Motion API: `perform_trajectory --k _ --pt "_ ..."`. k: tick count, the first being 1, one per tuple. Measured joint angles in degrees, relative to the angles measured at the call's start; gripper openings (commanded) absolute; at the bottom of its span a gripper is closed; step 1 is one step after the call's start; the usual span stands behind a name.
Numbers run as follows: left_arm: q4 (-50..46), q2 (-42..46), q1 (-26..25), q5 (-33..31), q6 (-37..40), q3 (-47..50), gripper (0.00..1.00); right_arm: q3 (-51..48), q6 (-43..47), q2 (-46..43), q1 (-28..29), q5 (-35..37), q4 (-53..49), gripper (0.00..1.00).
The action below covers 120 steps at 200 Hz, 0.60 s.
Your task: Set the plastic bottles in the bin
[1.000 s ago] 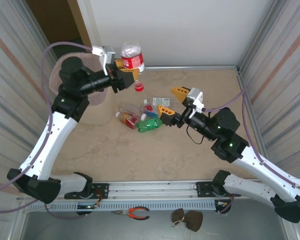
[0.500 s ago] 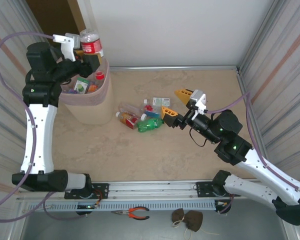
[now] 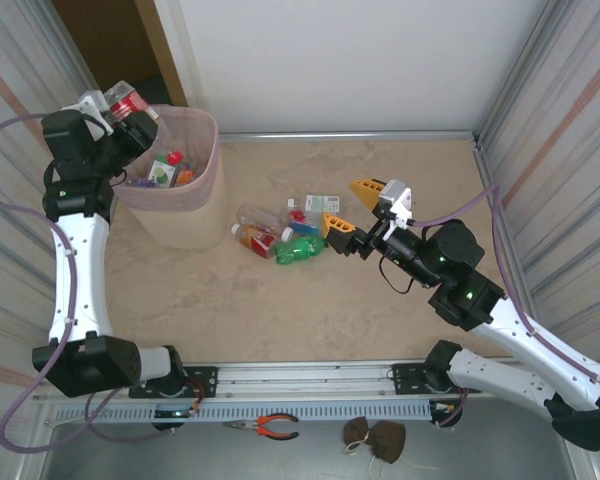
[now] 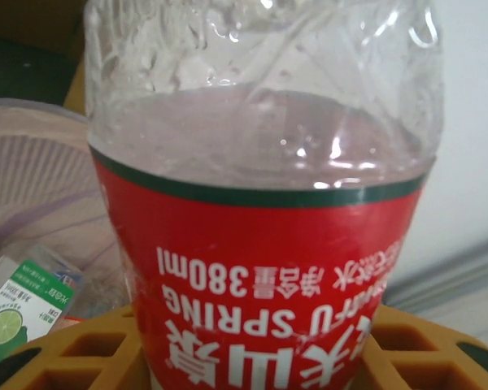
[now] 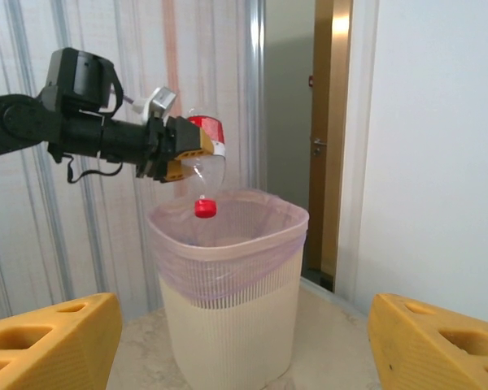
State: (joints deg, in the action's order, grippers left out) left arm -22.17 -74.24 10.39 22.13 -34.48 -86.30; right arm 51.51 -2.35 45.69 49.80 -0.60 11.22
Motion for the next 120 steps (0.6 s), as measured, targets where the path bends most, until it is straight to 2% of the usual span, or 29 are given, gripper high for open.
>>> perform_trajectory --k 28,56,120 --pt "-4.66 -3.08 0.0 -4.79 -8.98 -3.76 0.43 0.0 0.0 0.0 0.0 0.87 -0.15 0.78" --pt "-10.32 -7.67 0.0 -6.8 -16.72 -7.17 0.46 -0.04 -0.02 0.0 0.0 1.05 -0.24 0.78" --pt "-18.78 -16.57 -0.17 -8.7 -27.06 -11.54 0.51 -0.04 -0.04 0.0 0.0 2.16 -0.92 0.78"
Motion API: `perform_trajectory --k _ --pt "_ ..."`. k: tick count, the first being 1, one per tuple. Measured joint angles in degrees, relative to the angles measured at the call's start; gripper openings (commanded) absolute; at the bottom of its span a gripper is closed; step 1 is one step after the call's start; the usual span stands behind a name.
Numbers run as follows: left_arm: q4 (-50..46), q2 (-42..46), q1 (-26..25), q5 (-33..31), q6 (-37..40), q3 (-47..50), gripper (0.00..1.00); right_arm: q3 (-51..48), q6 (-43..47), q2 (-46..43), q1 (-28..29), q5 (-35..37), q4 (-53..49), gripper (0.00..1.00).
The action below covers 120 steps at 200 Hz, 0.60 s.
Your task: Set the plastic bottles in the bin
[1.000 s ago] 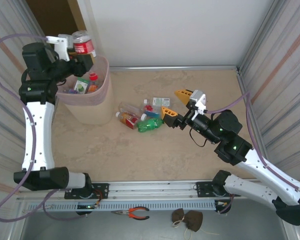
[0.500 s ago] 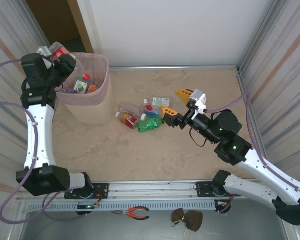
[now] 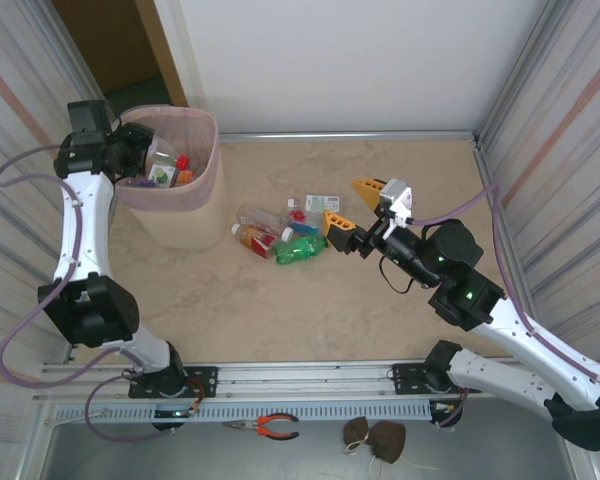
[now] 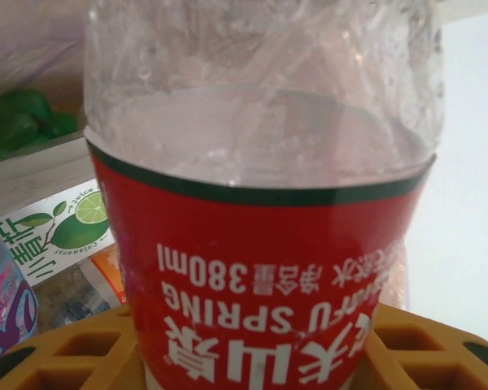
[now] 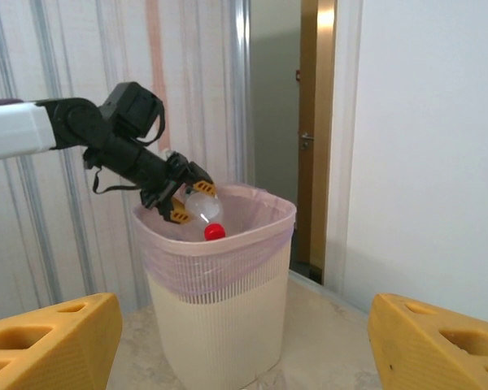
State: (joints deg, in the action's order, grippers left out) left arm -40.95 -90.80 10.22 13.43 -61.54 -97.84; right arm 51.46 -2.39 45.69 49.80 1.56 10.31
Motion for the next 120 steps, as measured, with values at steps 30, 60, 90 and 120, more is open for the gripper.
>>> perform_trajectory --k 30,60,90,120 --pt "-0.33 -2.03 -0.48 -0.61 -4.22 -0.31 0.51 0.0 0.0 -0.09 0.0 0.2 -0.48 0.78" --pt "1.38 -5.35 -0.59 0.26 -8.17 -1.18 0.53 0.0 0.0 -1.05 0.0 0.39 -1.6 0.78" --pt "4.46 -10.01 -1.01 0.11 -10.29 -2.82 0.55 0.0 0.0 -2.95 0.0 0.83 -3.26 0.77" --pt "8.57 -11.41 -1.07 0.61 -12.26 -3.43 0.58 0.0 0.0 -5.35 0.0 1.7 -4.68 0.77"
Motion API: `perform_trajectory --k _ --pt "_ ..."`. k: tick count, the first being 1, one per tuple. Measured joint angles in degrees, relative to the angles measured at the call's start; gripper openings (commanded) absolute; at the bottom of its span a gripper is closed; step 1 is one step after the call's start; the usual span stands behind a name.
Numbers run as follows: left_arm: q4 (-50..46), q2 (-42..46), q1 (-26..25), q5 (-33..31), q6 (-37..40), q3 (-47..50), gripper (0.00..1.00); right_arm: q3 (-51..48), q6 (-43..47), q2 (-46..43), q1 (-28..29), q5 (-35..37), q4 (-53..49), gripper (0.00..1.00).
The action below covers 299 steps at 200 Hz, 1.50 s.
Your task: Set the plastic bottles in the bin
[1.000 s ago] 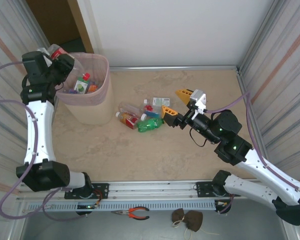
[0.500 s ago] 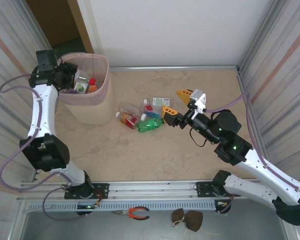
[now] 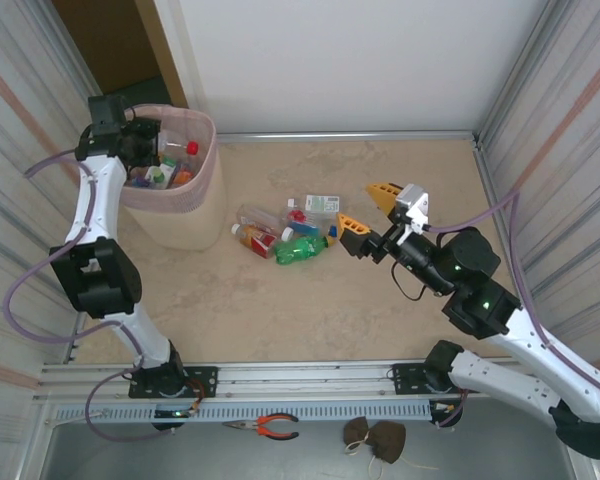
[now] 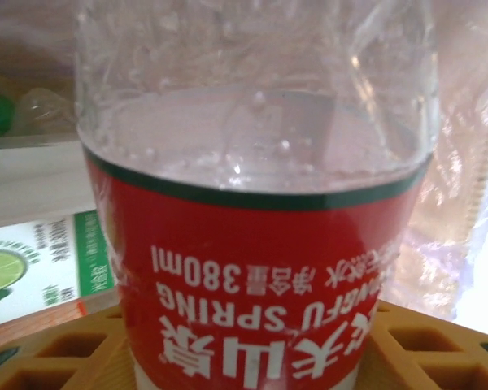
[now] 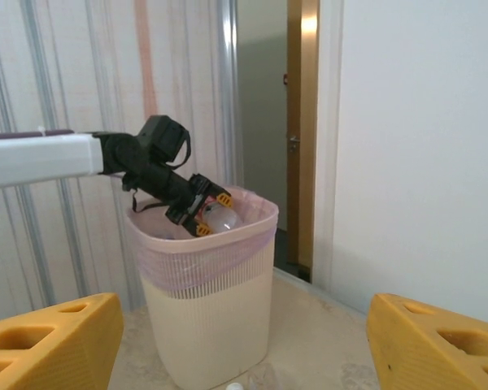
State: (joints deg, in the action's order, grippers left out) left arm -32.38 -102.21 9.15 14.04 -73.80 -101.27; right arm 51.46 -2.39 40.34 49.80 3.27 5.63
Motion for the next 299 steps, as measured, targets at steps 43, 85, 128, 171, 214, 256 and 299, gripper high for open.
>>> perform_trajectory --k 43,85,128,171,214,256,299 --pt "2.49 -0.74 -0.26 1.92 -2.54 0.83 0.72 0.0 0.0 -1.95 0.0 1.18 -1.42 0.77" --pt "2.67 -0.46 -0.26 2.47 -3.19 1.75 0.75 0.0 0.0 -1.7 0.0 1.46 -1.86 0.77" --pt "2.51 1.18 -0.22 2.45 -3.21 2.36 0.75 0.0 0.0 -1.36 0.0 1.46 -2.32 0.78" --pt "2.19 4.74 -0.22 2.45 -3.08 2.4 0.75 0.0 -0.11 -0.74 0.0 1.51 -2.36 0.78" --pt "3.85 8.17 -0.15 2.69 -1.55 2.4 0.76 0.0 -0.2 1.03 0.0 1.51 -3.34 0.78" --pt "10.64 4.35 -0.11 7.06 -0.22 0.17 0.77 0.0 -0.22 1.6 0.0 1.46 -3.8 0.79" --pt "13.77 -2.93 -0.11 10.16 2.49 -4.24 0.81 0.02 -0.22 1.6 0.0 1.46 -3.8 0.79"
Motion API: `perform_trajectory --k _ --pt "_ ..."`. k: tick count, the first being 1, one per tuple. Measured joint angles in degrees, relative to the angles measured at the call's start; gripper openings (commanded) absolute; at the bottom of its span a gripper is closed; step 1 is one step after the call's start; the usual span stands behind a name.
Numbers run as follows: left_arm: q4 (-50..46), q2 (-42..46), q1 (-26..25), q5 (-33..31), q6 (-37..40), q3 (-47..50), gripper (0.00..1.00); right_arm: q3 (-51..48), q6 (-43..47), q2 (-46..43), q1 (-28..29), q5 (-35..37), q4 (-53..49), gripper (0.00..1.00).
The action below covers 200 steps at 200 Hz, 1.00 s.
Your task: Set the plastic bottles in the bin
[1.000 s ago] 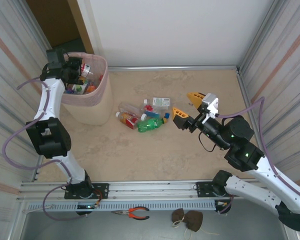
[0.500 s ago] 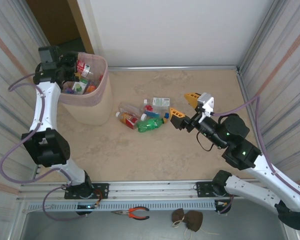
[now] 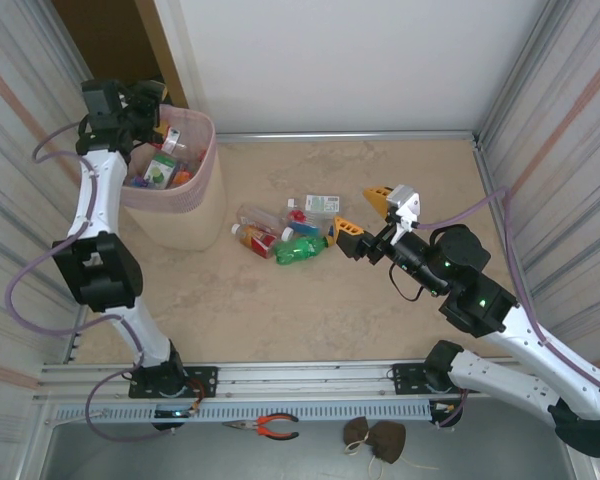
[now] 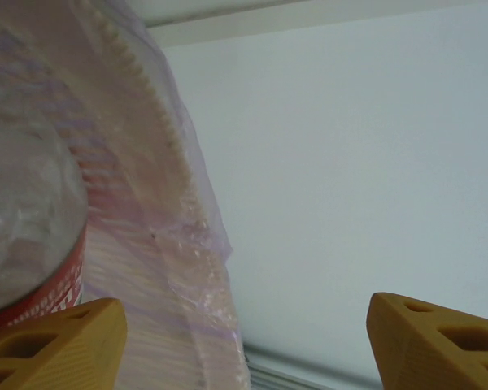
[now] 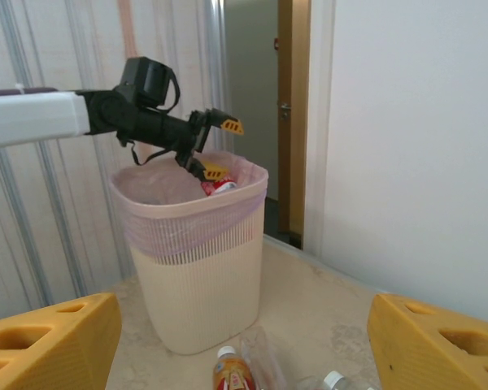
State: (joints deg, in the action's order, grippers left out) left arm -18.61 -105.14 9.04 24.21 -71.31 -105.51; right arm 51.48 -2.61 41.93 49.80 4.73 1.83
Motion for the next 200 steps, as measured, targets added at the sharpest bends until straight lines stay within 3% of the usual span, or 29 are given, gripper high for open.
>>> perform_trajectory --k 90,200 --pt "0.35 -1.03 -0.15 -1.53 7.89 3.32 0.97 0.0 -0.42 0.0 0.0 0.0 0.0 0.79" --pt "-0.74 3.41 0.0 -0.79 16.11 6.01 0.92 3.23 -1.51 5.03 -0.44 1.4 -5.86 0.83"
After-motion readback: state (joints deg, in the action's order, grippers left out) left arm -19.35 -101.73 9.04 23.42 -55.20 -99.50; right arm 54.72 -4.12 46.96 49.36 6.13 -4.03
